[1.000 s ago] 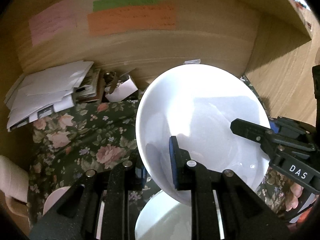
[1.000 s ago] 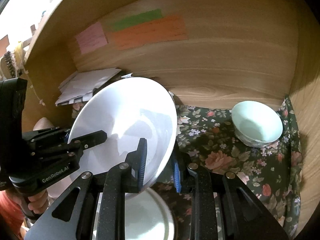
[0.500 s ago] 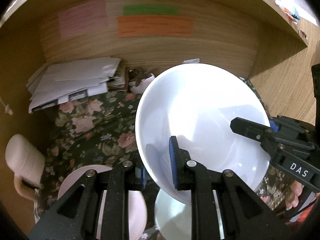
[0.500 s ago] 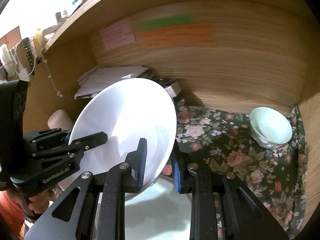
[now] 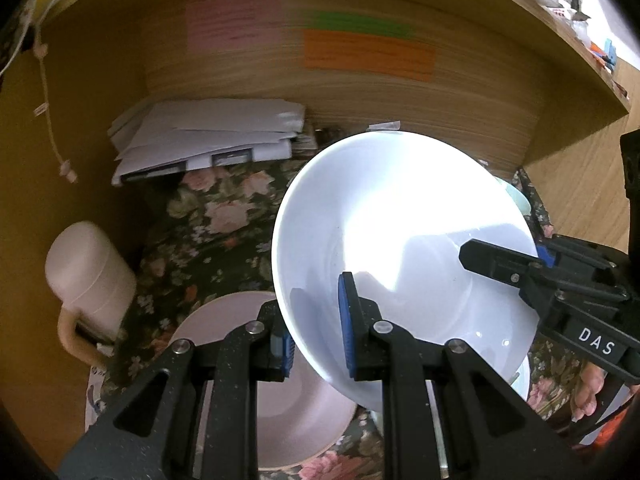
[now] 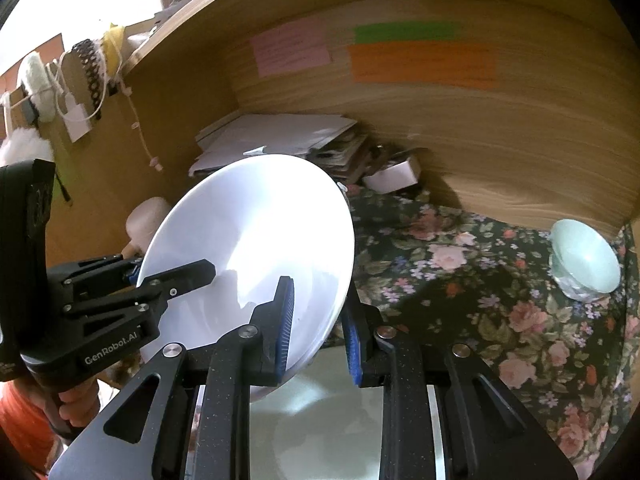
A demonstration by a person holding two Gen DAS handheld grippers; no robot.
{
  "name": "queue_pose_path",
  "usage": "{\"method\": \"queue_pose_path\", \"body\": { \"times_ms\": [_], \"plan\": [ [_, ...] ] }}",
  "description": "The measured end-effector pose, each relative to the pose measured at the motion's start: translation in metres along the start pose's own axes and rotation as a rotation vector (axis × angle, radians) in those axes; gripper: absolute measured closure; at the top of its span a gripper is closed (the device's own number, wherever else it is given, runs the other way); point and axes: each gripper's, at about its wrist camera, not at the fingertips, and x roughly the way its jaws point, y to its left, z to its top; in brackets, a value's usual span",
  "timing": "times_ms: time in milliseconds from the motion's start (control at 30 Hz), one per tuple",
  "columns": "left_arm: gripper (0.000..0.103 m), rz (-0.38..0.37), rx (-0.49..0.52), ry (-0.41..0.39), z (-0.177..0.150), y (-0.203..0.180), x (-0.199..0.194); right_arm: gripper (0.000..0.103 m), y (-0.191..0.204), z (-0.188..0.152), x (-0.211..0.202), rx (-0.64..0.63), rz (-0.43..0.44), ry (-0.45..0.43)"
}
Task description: Organize plates and bowls
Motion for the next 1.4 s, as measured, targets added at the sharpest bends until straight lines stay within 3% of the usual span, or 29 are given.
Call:
{"method": "queue_pose_path", "body": {
  "times_ms": [667,1400],
  "plan": [
    [0.084,0.050,-0.120,0.061,-0.039,0.063,0.001,0.082,0.042,-0.015,0.050,-0.036,0.094,0.113],
    [0.084,0.084,-0.164,0.127,-0.071,0.094,0.022,0.082,0.053,-0.034,0.096,-0.048,0.149,0.253]
  ]
}}
